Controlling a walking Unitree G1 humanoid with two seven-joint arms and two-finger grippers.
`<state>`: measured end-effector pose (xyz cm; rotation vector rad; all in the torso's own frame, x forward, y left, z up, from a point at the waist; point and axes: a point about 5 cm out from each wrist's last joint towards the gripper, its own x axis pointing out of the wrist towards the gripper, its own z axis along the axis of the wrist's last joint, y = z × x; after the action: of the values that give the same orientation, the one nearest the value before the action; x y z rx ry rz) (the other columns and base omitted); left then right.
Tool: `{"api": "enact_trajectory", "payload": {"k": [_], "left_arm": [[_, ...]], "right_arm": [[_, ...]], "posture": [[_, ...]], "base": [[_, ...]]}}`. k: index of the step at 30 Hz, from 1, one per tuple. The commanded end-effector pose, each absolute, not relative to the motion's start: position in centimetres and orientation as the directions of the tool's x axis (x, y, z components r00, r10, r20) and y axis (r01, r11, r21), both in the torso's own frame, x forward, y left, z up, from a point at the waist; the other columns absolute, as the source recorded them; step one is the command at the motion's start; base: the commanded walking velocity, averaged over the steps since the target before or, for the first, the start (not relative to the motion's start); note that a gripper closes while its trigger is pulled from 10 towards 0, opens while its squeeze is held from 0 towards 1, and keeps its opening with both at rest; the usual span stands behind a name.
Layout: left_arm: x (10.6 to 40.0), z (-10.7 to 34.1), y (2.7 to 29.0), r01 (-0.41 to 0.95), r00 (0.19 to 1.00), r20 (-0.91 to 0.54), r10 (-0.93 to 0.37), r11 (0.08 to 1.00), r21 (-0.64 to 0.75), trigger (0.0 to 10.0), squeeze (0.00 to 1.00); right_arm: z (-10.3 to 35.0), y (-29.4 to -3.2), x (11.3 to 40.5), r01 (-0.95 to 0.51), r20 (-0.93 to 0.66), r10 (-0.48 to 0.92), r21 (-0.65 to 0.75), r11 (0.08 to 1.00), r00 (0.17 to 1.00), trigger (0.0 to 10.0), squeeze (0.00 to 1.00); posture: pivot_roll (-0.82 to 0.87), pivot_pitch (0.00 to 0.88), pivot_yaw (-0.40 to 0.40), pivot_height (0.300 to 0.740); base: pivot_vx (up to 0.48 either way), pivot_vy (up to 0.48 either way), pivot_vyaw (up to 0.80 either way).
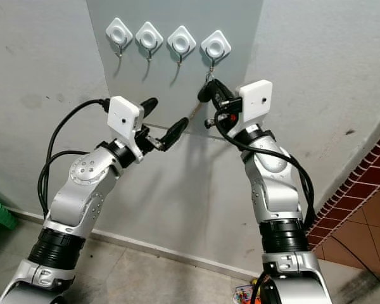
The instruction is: Hang keys on a hook
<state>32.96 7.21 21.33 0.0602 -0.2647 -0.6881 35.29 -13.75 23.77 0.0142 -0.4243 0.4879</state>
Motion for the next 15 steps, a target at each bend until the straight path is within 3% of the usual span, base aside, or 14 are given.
{"api": "enact_trajectory", "payload": {"k": [1,15], "left_arm": [[32.92,22.02,6.82,0.629,0.721,0.237,-0.651,0.758,0.172,10.0,0.0],[32.91,21.9,6.8,0.628,0.725,0.235,-0.647,0.761,0.16,10.0,0.0]], "right_arm": [[24.9,-13.9,35.63,-0.457,0.435,0.44,-0.07,0.887,0.786,10.0,0.0],[25.07,-14.53,36.21,-0.475,0.449,0.412,0.031,0.88,0.793,10.0,0.0]], "posture": [[-0.02,0.0,0.002,0.74],[-0.02,0.0,0.001,0.74]], "base": [[0.0,0.0,0.0],[0.0,0.0,0.0]]}}
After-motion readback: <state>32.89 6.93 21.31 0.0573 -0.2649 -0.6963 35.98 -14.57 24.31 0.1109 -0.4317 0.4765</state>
